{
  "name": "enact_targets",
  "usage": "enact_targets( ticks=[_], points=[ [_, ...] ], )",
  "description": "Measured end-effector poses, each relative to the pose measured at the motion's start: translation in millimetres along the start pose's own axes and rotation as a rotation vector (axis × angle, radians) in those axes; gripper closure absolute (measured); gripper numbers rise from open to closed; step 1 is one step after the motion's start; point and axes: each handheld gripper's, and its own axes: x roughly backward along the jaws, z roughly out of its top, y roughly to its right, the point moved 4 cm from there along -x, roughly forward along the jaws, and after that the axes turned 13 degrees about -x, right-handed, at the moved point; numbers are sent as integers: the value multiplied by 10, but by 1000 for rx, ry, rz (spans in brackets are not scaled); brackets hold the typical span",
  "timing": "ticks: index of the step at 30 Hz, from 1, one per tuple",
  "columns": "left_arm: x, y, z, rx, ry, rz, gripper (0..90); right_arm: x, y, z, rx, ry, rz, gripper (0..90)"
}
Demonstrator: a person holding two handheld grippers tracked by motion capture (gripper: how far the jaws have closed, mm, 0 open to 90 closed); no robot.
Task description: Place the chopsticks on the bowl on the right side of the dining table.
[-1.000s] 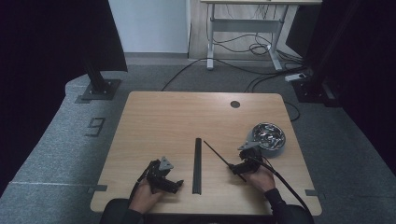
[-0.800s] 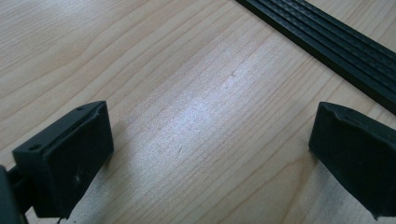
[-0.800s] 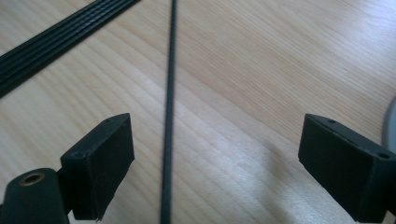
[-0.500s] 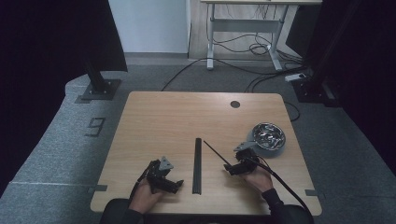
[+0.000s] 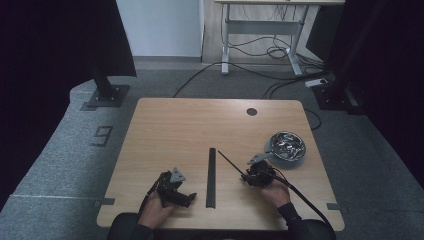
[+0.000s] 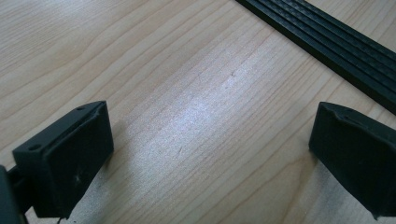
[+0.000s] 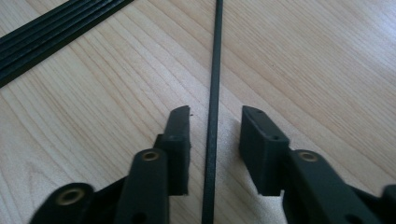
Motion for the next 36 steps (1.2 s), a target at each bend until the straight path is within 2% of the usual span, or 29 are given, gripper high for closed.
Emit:
enact_targets(
  ticks=[4, 14, 21, 29, 36],
  points=[
    [0, 1, 0, 0, 0, 1, 0, 6, -4, -4, -3, -1, -1, 740],
    [0, 1, 0, 1, 0, 1, 0, 10, -15, -7, -22, -9, 10, 851],
    [0, 1, 0, 1, 0, 0, 0, 10, -4, -4, -46, -12, 22, 856],
    [0, 0, 1, 0, 0, 1, 0, 19, 15, 0, -46, -15, 15, 856],
    [0, 0, 0, 0, -1, 0, 0, 115, 16, 38, -47, 19, 24, 857]
  ],
)
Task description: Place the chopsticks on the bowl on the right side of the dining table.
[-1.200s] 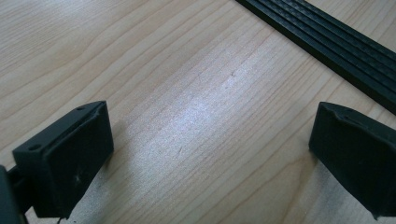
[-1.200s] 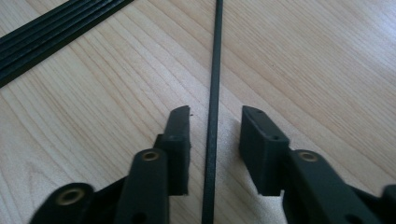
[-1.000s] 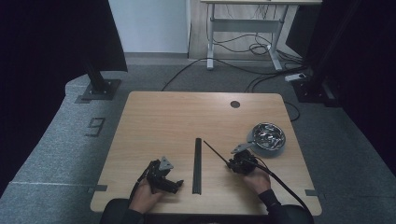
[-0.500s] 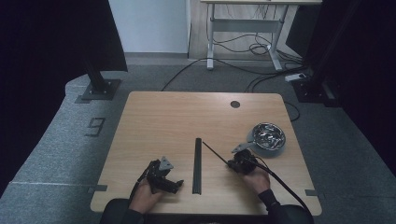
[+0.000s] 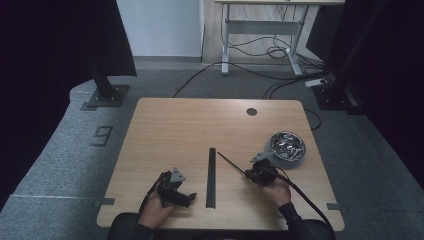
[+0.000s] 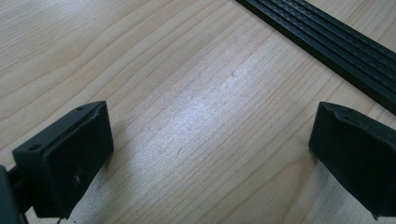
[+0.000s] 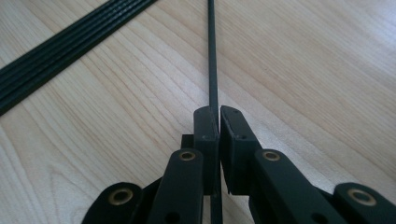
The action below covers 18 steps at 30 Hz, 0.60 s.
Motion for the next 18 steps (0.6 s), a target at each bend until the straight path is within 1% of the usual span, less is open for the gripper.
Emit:
enact_targets(
  ticks=[10, 18],
  points=[
    [0, 0, 0, 1, 1, -1, 0, 102, -5, 45, -7, 27, 19, 857],
    [0, 0, 0, 1, 1, -1, 0, 187, -21, 65, -3, 41, 28, 857]
  ],
)
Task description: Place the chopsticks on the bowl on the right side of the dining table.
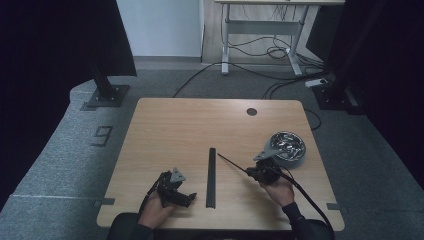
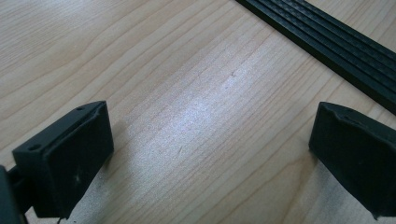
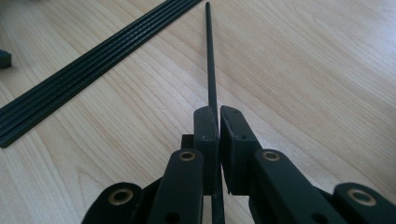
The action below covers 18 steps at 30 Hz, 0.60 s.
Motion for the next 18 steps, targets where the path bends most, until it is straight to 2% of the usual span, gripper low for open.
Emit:
enact_targets(
  ticks=[18],
  points=[
    [0, 1, 0, 2, 0, 0, 0, 214, 9, 102, 7, 28, -8, 857]
  ],
)
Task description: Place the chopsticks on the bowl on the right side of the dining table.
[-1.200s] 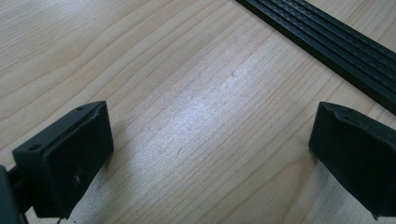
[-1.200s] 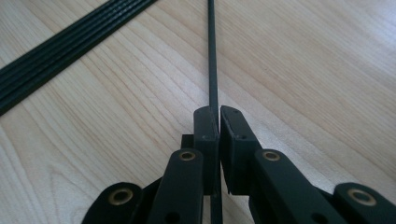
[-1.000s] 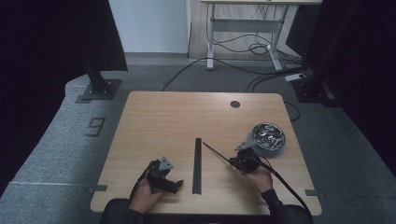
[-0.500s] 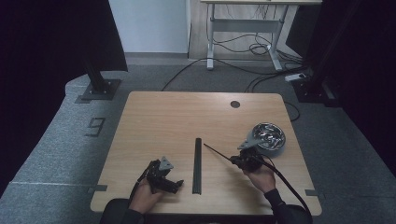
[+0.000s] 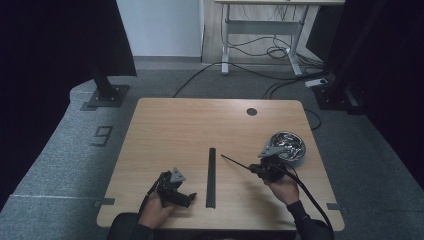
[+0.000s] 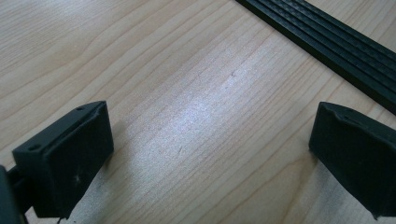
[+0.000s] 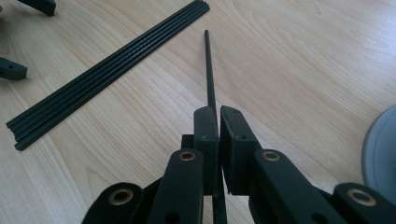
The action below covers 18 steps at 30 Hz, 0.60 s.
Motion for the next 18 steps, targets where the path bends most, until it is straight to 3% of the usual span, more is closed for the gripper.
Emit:
enact_targets(
  ticks=[18],
  points=[
    [-3, 0, 2, 2, 4, 2, 0, 203, -43, 162, 26, 25, -11, 859]
  ],
)
